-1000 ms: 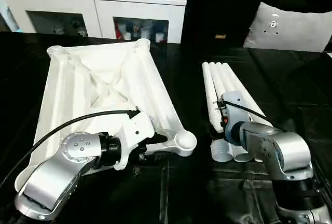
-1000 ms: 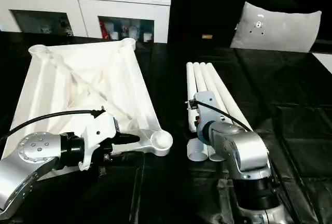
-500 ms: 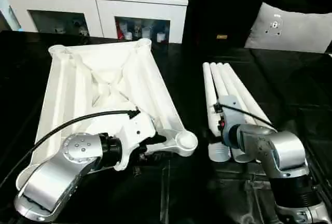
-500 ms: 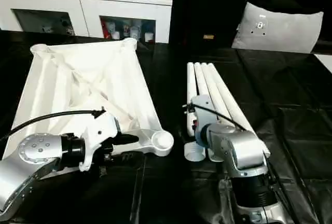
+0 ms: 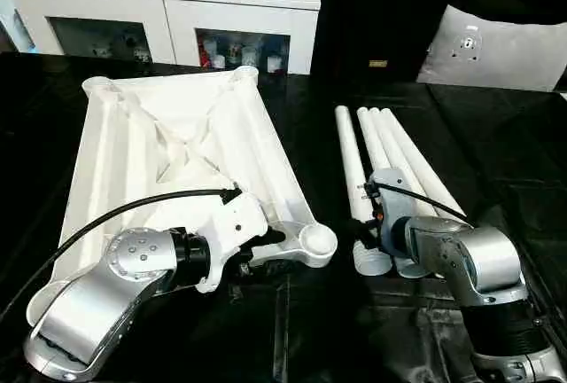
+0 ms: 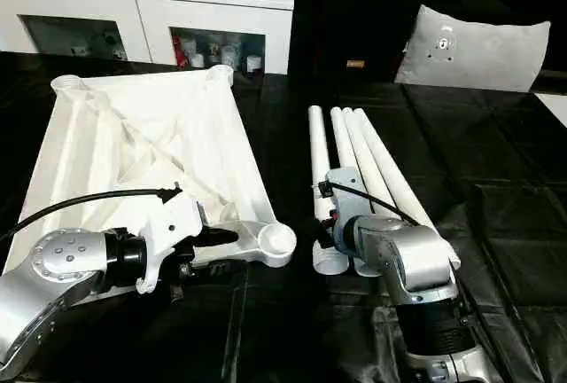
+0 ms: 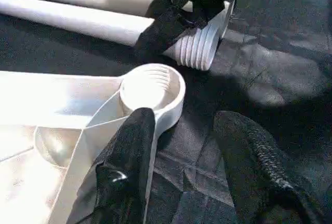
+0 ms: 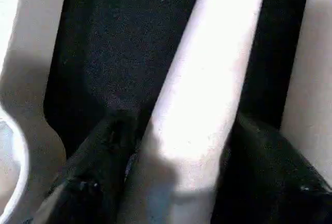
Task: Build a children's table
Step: Pick table leg
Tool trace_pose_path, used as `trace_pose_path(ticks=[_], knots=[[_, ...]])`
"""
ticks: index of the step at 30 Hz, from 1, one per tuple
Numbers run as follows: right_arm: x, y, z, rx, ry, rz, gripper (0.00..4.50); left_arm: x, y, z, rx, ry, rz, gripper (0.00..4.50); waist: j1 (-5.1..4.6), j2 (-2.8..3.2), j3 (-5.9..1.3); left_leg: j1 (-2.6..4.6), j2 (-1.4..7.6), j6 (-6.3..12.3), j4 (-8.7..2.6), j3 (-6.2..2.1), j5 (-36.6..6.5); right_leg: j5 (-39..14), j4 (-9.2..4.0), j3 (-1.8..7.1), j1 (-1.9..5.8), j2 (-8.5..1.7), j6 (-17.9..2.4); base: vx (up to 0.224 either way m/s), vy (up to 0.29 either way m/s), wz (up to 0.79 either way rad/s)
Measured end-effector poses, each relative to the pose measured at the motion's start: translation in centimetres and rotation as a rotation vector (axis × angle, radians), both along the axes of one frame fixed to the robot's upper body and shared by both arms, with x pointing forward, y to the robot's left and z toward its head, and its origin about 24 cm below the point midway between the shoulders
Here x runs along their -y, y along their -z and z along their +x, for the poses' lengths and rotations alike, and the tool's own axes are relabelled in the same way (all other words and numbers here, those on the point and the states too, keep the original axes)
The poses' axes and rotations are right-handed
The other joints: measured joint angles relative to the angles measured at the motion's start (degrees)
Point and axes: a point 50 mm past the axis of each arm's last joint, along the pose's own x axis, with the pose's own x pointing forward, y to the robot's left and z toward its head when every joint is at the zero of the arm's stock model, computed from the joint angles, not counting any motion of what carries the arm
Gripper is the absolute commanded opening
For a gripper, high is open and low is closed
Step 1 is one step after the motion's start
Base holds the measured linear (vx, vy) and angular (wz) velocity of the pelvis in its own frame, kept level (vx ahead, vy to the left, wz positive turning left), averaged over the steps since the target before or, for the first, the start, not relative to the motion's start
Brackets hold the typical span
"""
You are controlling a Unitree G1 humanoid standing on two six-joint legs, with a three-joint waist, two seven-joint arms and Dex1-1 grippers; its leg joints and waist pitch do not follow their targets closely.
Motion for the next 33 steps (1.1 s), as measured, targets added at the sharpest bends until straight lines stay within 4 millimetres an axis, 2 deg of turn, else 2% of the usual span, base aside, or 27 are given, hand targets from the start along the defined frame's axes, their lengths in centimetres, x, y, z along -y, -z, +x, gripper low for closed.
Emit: trace_pose_path(ticks=[2, 3, 8, 17, 18, 22, 24, 28, 33], knots=[[0.1, 0.0, 0.0, 0.001, 0.005, 0.000, 2.73, 0.0, 0.0, 0.0, 0.007, -0.004, -0.001, 2.14, 0.00, -0.02, -0.01, 0.00, 0.00, 0.00, 0.00, 0.00, 0.0, 0.0, 0.00, 0.00, 0.00, 0.00, 0.0, 0.000, 0.000, 0.00], [0.2, 0.0, 0.0, 0.002, 0.009, 0.001, 2.48, 0.0, -0.1, 0.1, 0.015, -0.007, -0.003, 2.14, -0.01, -0.03, -0.01, 0.00, 0.00, 0.00, 0.00, 0.00, 0.0, 0.0, 0.00, 0.00, 0.00, 0.00, 0.0, 0.000, 0.000, 0.00], [0.4, -0.1, 0.1, 0.006, 0.026, 0.000, 2.11, 0.1, -0.2, 0.1, 0.037, -0.009, -0.005, 2.14, -0.02, -0.03, -0.01, 0.00, 0.01, 0.00, 0.00, 0.01, 0.0, 0.0, 0.00, 0.00, 0.00, 0.00, 0.0, 0.000, 0.000, 0.00], [0.6, -1.0, 0.7, 0.094, 0.147, 0.075, 1.89, -0.2, -0.3, 0.9, 0.102, -0.077, -0.011, 2.14, -0.08, -0.01, 0.01, -0.04, 0.02, -0.02, -0.06, 0.05, 0.0, 0.0, 0.00, 0.00, -0.07, 0.00, 0.0, 0.000, 0.000, 0.00], [0.6, -1.4, 0.8, 0.128, 0.167, 0.094, 1.89, -0.4, -0.2, 1.3, 0.108, -0.112, -0.010, 2.43, -0.08, 0.04, 0.04, -0.05, 0.03, -0.04, -0.06, 0.05, 0.0, 0.0, 0.00, 0.00, -0.09, 0.01, 0.0, 0.000, 0.000, 0.00], [0.4, -3.2, 1.3, 0.293, 0.186, 0.150, 1.89, -0.8, -0.8, 2.8, 0.140, -0.203, -0.042, 2.67, 0.00, 0.10, 0.08, -0.11, 0.05, -0.07, -0.10, 0.07, 0.0, 0.0, 0.00, 0.00, -0.15, 0.02, 0.0, 0.000, 0.000, 0.00], [0.2, -4.6, 1.5, 0.387, 0.181, 0.210, 1.89, -1.1, -1.7, 3.5, 0.173, -0.255, -0.081, 2.81, -0.01, 0.20, 0.10, -0.11, 0.06, -0.07, -0.14, 0.09, 0.0, 0.0, -0.01, 0.00, -0.16, 0.02, 0.0, 0.000, 0.000, 0.00], [-0.4, -5.0, 1.0, 0.344, 0.129, 0.454, 1.88, -1.1, -3.1, 4.6, 0.149, -0.322, -0.225, 3.04, -0.03, 0.29, 0.15, -0.13, 0.06, -0.05, -0.17, 0.09, 0.1, 0.0, -0.04, 0.00, -0.17, 0.03, 0.0, 0.000, 0.000, 0.00], [-1.4, -6.9, -0.4, 0.426, -0.118, 0.727, 1.88, -0.3, -6.3, 6.4, 0.088, -0.380, -0.541, 3.42, 0.40, 0.40, 0.24, -0.25, 0.07, 0.32, -0.17, 0.10, 0.3, 0.0, -0.08, -0.01, -0.20, 0.02, 0.0, 0.000, 0.000, 0.00]])
